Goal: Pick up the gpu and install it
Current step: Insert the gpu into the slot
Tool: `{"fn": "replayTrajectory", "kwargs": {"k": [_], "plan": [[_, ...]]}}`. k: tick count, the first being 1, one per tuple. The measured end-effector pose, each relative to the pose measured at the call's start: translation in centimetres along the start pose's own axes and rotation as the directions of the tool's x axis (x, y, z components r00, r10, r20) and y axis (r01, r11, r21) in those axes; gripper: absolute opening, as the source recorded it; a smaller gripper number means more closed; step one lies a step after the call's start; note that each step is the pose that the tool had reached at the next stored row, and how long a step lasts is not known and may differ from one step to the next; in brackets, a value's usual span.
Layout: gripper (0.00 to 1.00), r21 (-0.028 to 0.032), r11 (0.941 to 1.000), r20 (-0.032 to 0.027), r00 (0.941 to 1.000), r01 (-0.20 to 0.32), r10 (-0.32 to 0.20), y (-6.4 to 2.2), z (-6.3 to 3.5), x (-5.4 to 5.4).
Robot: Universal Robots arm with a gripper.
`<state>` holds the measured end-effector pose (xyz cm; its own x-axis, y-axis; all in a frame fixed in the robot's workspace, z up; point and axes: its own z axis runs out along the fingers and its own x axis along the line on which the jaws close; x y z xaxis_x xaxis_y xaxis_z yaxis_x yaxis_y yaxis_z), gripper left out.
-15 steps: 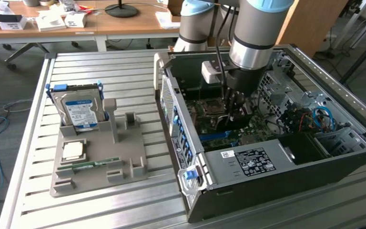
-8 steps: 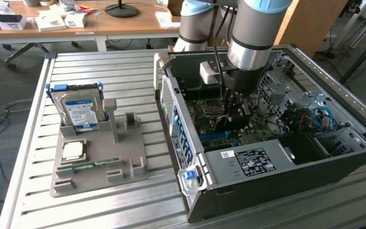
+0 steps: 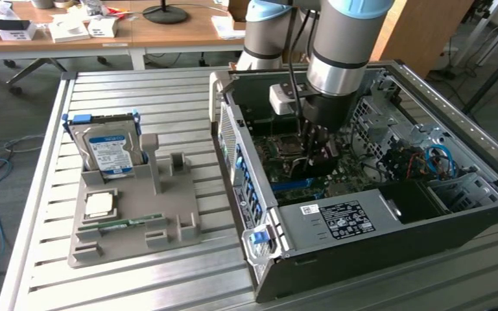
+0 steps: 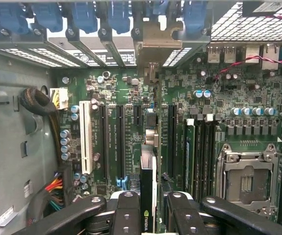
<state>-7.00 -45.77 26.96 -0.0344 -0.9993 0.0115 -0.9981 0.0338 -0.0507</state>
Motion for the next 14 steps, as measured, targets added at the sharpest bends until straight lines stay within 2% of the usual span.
{"fn": "replayTrajectory", "kwargs": {"k": [14], "plan": [[0.26,0.0000,1.0000,-0.0015,1.0000,-0.001,0.001,0.40,0.18,-0.02]]}}
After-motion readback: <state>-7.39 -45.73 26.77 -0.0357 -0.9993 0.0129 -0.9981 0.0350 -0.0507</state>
